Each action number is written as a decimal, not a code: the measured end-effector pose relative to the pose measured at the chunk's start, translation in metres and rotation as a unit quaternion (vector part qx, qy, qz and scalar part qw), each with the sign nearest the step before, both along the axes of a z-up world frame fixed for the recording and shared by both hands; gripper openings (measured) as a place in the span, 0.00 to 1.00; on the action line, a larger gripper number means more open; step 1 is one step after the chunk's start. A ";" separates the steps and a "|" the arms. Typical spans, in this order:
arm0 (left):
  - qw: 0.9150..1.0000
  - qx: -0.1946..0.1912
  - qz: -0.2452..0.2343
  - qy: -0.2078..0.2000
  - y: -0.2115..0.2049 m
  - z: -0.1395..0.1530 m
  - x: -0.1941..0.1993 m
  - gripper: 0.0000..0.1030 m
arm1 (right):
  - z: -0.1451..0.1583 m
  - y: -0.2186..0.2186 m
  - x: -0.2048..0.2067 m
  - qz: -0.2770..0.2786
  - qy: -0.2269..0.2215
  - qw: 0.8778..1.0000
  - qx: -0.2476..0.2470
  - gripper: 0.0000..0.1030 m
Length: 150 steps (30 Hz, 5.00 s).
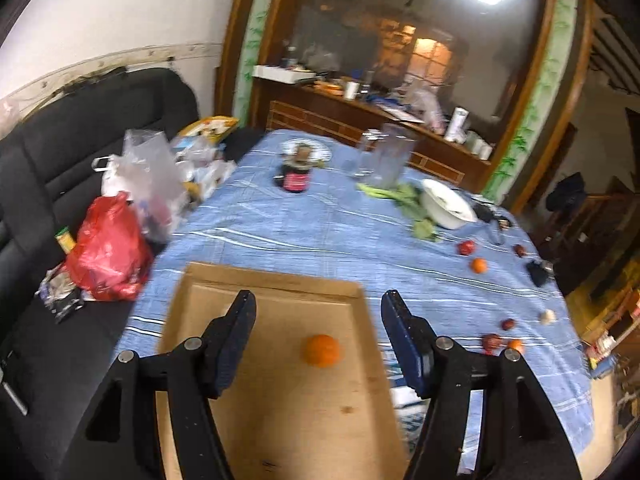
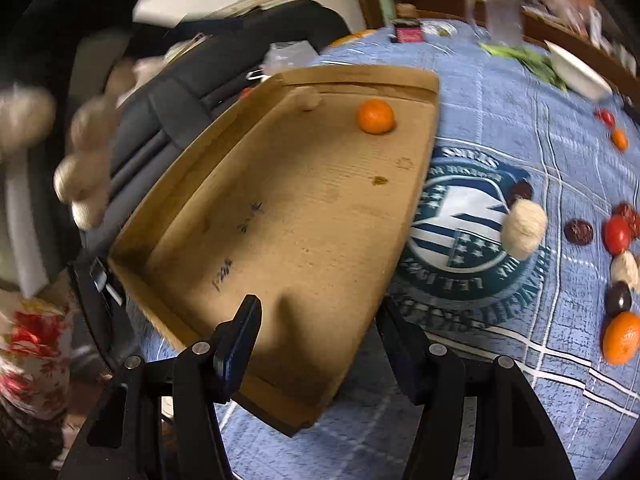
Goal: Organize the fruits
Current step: 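Grasp an orange with the right tool while the left tool grasps a round cake, then carry both items into the tray and open both tools, then return both tools to the table and grasp an orange with the right tool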
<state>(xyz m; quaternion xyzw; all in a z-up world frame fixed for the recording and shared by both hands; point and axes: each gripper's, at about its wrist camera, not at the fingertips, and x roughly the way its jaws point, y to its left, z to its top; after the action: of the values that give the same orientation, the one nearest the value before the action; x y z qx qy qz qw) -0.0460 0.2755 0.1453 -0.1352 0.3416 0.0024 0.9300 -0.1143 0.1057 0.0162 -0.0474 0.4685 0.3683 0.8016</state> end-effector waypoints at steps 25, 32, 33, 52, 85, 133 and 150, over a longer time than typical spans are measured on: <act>0.980 0.082 -0.124 0.133 -0.175 -0.113 0.019 0.62 | -0.012 -0.203 0.060 -0.206 -0.008 0.978 0.014 0.62; 0.969 0.113 -0.141 0.166 -0.188 -0.128 0.026 0.48 | -0.019 -0.188 0.062 -0.184 -0.008 0.983 0.011 0.61; 0.969 0.116 -0.139 0.169 -0.188 -0.130 0.026 0.40 | -0.020 -0.187 0.062 -0.182 -0.006 0.983 0.011 0.61; 0.987 0.041 -0.116 0.098 -0.130 -0.073 -0.025 0.26 | 0.019 -0.175 0.034 -0.169 -0.041 0.984 0.024 0.34; 0.979 0.031 0.039 0.198 0.057 -0.107 0.042 0.31 | 0.002 0.068 0.119 -0.036 -0.010 0.998 -0.056 0.36; 0.986 -0.050 -0.130 0.096 -0.154 -0.089 -0.076 0.78 | 0.018 -0.306 0.023 -0.389 -0.020 0.911 0.136 0.73; 0.984 -0.021 -0.147 0.099 -0.176 -0.086 -0.042 0.78 | -0.003 -0.270 0.129 -0.340 -0.039 0.940 0.011 0.69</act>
<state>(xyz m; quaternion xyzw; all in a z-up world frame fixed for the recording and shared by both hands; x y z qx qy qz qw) -0.0876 0.0993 0.0598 -0.1019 0.4483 -0.1278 0.8788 0.0152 -0.1644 0.0133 0.1092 0.4214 0.0769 0.8970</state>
